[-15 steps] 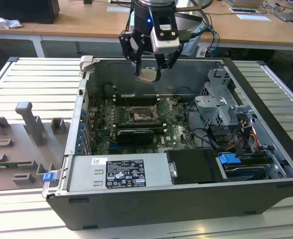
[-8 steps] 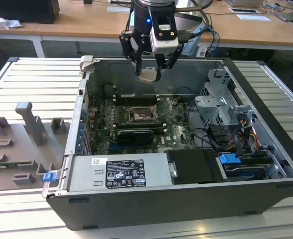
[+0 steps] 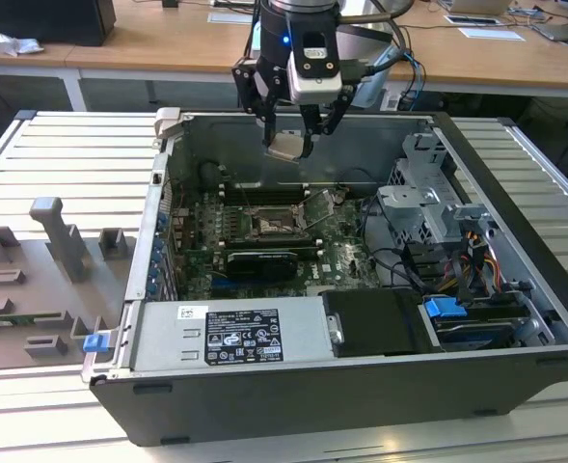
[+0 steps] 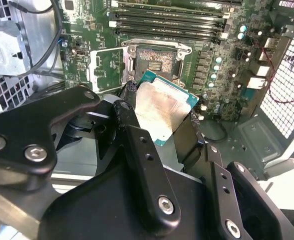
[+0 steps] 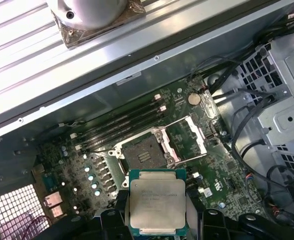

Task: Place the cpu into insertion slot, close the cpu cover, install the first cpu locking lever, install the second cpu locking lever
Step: 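Place the cpu into insertion slot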

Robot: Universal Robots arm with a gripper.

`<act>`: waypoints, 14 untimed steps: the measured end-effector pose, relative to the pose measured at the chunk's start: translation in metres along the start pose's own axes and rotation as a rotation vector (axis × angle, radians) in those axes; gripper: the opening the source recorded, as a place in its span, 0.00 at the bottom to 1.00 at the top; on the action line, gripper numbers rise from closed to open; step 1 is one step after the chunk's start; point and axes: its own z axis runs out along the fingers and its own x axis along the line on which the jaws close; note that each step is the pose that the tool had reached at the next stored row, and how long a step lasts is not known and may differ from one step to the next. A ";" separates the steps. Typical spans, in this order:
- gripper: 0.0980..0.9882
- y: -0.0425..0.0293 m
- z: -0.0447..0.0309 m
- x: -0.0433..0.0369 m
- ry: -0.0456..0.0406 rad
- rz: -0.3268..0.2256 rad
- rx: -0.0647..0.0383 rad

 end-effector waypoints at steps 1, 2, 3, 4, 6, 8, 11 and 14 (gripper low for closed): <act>0.49 0.0000 0.0000 0.0000 -0.0004 0.004 0.000; 0.49 0.0000 0.0000 0.0000 -0.0013 0.015 0.000; 0.49 0.0000 0.0000 0.0000 -0.0028 0.031 0.000; 0.49 0.0000 0.0002 0.0000 -0.0049 0.053 -0.001; 0.49 0.0000 0.0004 0.0000 -0.0078 0.085 -0.001; 0.49 -0.0001 0.0007 0.0000 -0.0108 0.119 -0.002; 0.49 -0.0001 0.0010 0.0000 -0.0142 0.157 -0.003; 0.49 -0.0001 0.0012 0.0000 -0.0180 0.200 -0.003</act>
